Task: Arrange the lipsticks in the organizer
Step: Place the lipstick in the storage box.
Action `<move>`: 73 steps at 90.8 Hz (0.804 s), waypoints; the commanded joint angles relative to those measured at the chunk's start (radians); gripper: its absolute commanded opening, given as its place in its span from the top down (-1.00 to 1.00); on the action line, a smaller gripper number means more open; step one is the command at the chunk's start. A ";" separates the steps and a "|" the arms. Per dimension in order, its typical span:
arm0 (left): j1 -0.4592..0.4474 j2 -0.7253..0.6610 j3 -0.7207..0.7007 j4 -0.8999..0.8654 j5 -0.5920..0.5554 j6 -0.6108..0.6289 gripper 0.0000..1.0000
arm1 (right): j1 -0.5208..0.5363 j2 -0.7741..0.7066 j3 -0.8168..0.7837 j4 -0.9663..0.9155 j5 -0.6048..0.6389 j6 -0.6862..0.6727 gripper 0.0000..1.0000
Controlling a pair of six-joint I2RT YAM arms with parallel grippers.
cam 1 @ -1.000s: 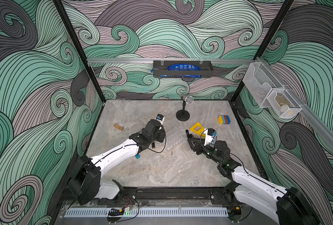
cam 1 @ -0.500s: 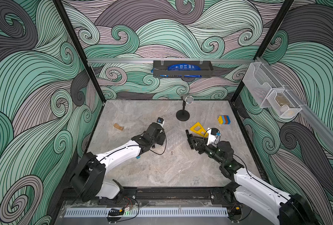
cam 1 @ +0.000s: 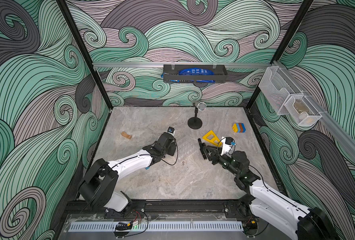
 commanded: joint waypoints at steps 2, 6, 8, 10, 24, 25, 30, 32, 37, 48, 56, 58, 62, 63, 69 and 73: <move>-0.010 0.017 -0.014 0.049 -0.029 0.027 1.00 | -0.006 -0.020 -0.014 0.026 -0.018 0.013 0.19; -0.010 0.024 -0.014 0.060 -0.038 0.042 1.00 | -0.008 -0.020 -0.012 0.026 -0.018 0.014 0.19; -0.010 0.026 -0.012 0.064 -0.047 0.052 1.00 | -0.008 -0.021 -0.011 0.026 -0.020 0.013 0.19; -0.010 0.029 -0.013 0.074 -0.054 0.060 1.00 | -0.008 -0.021 -0.010 0.026 -0.022 0.012 0.19; -0.010 0.060 -0.025 0.138 -0.125 0.088 1.00 | -0.008 -0.021 -0.006 0.018 -0.030 0.011 0.20; -0.010 0.063 -0.026 0.141 -0.126 0.091 1.00 | -0.009 -0.021 -0.007 0.017 -0.030 0.011 0.20; -0.010 0.073 -0.025 0.153 -0.133 0.104 1.00 | -0.009 -0.021 -0.003 0.013 -0.030 0.008 0.20; -0.010 0.077 -0.023 0.155 -0.139 0.108 1.00 | -0.008 -0.021 -0.002 0.013 -0.030 0.007 0.20; -0.011 0.081 -0.019 0.156 -0.161 0.116 1.00 | -0.009 -0.021 0.001 0.009 -0.029 0.005 0.20; -0.008 0.077 -0.018 0.169 -0.165 0.137 1.00 | -0.009 -0.015 0.007 0.008 -0.032 0.006 0.20; -0.010 0.075 -0.020 0.172 -0.144 0.145 1.00 | -0.010 -0.012 0.011 0.010 -0.037 0.009 0.20; -0.011 0.076 -0.023 0.173 -0.144 0.146 1.00 | -0.009 -0.011 0.011 0.009 -0.038 0.010 0.21; -0.010 0.078 -0.027 0.176 -0.144 0.147 1.00 | -0.009 -0.014 0.014 0.007 -0.040 0.011 0.21; -0.010 0.077 -0.027 0.177 -0.144 0.147 1.00 | -0.009 -0.013 0.014 0.006 -0.040 0.012 0.21; -0.010 0.081 -0.027 0.175 -0.155 0.150 1.00 | -0.010 -0.016 0.015 0.002 -0.041 0.012 0.21; -0.009 0.086 -0.025 0.175 -0.163 0.151 0.99 | -0.010 -0.019 0.016 -0.003 -0.040 0.013 0.21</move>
